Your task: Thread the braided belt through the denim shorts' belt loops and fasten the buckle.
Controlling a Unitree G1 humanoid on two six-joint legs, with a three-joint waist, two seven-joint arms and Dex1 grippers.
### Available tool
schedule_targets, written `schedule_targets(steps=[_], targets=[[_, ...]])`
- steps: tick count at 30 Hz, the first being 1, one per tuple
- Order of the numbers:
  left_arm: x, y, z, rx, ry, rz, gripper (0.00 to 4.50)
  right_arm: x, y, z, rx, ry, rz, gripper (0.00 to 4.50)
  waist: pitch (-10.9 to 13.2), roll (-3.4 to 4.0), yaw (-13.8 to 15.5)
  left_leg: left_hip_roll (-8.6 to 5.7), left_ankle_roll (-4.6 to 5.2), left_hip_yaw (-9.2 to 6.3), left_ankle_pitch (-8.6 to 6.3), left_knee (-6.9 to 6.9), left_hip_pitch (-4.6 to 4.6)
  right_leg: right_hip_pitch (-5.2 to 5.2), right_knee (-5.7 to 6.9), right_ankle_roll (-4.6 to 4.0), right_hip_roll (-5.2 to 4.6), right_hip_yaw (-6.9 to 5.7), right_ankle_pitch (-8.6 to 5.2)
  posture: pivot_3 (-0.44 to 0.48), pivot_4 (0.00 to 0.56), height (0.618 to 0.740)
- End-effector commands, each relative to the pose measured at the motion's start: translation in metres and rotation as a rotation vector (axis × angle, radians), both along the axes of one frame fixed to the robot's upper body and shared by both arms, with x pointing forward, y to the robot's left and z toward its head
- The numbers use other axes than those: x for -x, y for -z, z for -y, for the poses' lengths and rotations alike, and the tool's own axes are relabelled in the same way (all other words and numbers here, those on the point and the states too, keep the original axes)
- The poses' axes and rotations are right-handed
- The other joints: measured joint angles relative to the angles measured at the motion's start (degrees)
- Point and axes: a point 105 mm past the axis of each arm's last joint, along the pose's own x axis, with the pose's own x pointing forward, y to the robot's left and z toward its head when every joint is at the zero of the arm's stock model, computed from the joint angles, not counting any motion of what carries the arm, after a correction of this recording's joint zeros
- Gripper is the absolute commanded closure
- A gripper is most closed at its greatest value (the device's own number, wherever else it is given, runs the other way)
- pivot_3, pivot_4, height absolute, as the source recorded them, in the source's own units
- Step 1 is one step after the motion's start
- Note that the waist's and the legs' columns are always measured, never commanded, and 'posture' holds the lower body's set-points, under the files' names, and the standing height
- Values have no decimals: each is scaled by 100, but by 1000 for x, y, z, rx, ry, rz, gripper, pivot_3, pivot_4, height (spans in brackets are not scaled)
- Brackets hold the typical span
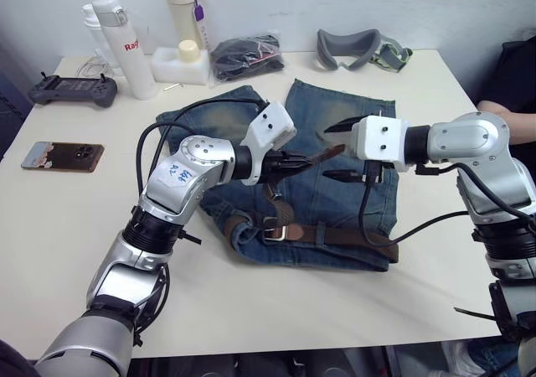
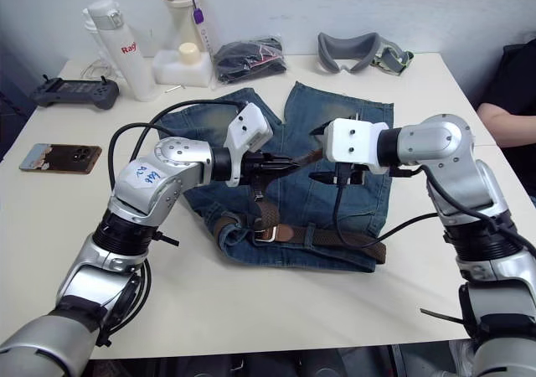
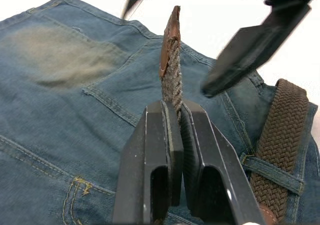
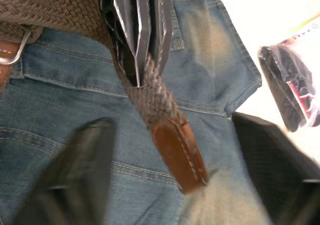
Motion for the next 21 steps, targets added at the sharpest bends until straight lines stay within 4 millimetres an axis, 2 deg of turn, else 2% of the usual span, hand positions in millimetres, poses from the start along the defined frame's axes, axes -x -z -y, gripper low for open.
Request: schedule_targets(steps=[1, 4, 6, 10, 12, 13, 16, 18, 21], targets=[[7, -19, 6, 17, 34, 81, 4500, 1, -9, -2, 10, -24, 26, 2927, 0, 0, 0, 0, 0, 5, 0, 1, 0, -7, 6, 0, 0, 5, 0, 0, 150, 739], [7, -20, 4, 16, 31, 85, 4500, 2, -8, -2, 3, -30, 15, 4458, 1, -1, 0, 1, 0, 36, 0, 4, -4, -40, 35, 0, 0, 15, 0, 0, 150, 739], [6, -22, 1, 25, 19, 83, 4500, 2, -9, -3, -7, -36, 14, 4458, 1, -1, -12, 7, 0, 48, 0, 10, -4, -49, 42, 0, 2, 16, 0, 0, 150, 739], [10, -32, -14, 72, 18, 34, 2825, 0, -8, -1, -7, -33, 9, 4500, 1, -2, -27, 14, 0, 56, 1, 26, -4, -59, 64, -2, 2, 17, -1, 0, 150, 739], [7, -41, -33, 99, -32, 37, 2026, -1, -6, 4, 1, -18, 4, 4500, 1, -2, -36, 14, 0, 57, 0, 32, -2, -60, 71, -3, 2, 18, -1, 0, 150, 739], [7, -41, -49, 80, -62, 44, 1544, -1, -6, 8, 2, -5, 0, 4500, 2, -2, -47, 16, 0, 57, 0, 36, -3, -60, 74, -3, 2, 19, -1, 0, 150, 739], [14, -33, -75, 12, -88, 38, 166, -1, -5, 14, 1, 14, -8, 4500, 2, -2, -103, 20, -1, 58, 0, 41, -1, -60, 80, -4, -2, 23, -1, 0, 150, 739], [24, -23, -85, -41, -69, 17, 75, 0, -4, 16, -3, 19, -15, 4500, 2, -2, -121, 20, -1, 57, 0, 41, -1, -59, 80, -5, -3, 23, -2, 0, 150, 739], [46, 3, -88, -176, -10, -47, 75, 1, -3, 16, -13, 22, -22, 4500, 4, -6, -139, 19, -1, 56, -1, 41, -3, -59, 77, -5, -5, 26, -2, 0, 150, 739]])
